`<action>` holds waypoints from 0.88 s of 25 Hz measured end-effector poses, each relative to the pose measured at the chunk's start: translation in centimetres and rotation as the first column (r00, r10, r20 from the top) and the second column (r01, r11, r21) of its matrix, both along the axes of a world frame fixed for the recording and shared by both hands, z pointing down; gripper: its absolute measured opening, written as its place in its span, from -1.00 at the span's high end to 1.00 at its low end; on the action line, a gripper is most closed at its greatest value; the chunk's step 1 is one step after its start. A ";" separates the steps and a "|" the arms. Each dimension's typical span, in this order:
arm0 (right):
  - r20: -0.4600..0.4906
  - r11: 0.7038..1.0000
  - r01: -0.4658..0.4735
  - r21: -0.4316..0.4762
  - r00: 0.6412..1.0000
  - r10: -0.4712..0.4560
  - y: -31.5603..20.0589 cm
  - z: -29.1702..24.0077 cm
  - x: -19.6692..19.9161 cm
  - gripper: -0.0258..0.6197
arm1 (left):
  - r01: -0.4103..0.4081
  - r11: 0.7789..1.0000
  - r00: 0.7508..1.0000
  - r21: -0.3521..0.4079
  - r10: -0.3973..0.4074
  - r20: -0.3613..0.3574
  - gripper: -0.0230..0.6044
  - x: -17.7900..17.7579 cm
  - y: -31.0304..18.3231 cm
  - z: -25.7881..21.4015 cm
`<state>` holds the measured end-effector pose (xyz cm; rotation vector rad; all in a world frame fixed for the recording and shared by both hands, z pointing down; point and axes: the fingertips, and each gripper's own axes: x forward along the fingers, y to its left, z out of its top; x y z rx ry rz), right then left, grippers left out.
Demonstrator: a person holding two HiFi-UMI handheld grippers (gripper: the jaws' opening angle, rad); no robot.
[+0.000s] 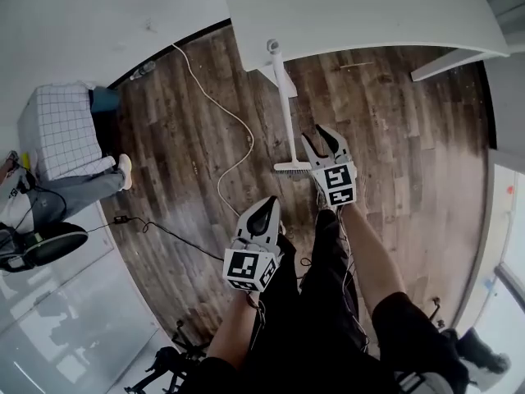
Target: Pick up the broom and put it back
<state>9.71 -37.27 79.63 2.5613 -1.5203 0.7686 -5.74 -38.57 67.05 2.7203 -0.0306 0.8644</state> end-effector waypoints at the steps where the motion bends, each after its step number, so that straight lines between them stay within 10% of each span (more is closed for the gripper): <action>1: 0.024 0.999 -0.051 0.001 0.998 0.051 1.4 -0.7 -1.2 0.41 | -0.006 1.000 1.000 -0.008 0.006 0.000 0.93 -0.3 -0.4 -0.2; 4: 0.063 0.982 -0.186 0.028 0.981 0.184 4.8 -4.4 -5.1 0.81 | -0.064 0.997 0.998 -0.042 0.064 -0.015 0.93 -1.1 -0.9 -1.0; 9: 0.011 0.930 -0.360 0.071 0.933 0.360 7.5 -12.2 -11.6 0.85 | -0.266 0.963 0.960 -0.043 0.261 -0.098 0.93 -2.4 0.5 -4.4; 14: -0.063 0.811 -0.576 0.102 0.810 0.583 10.7 -19.7 -15.8 0.85 | -0.478 0.878 0.864 -0.003 0.470 -0.182 0.93 -4.1 3.1 -10.4; 22: -0.285 0.788 -0.599 0.144 0.737 0.612 13.8 -32.9 -21.2 0.85 | -0.634 0.773 0.730 -0.023 0.589 -0.347 0.93 -5.9 7.2 -18.9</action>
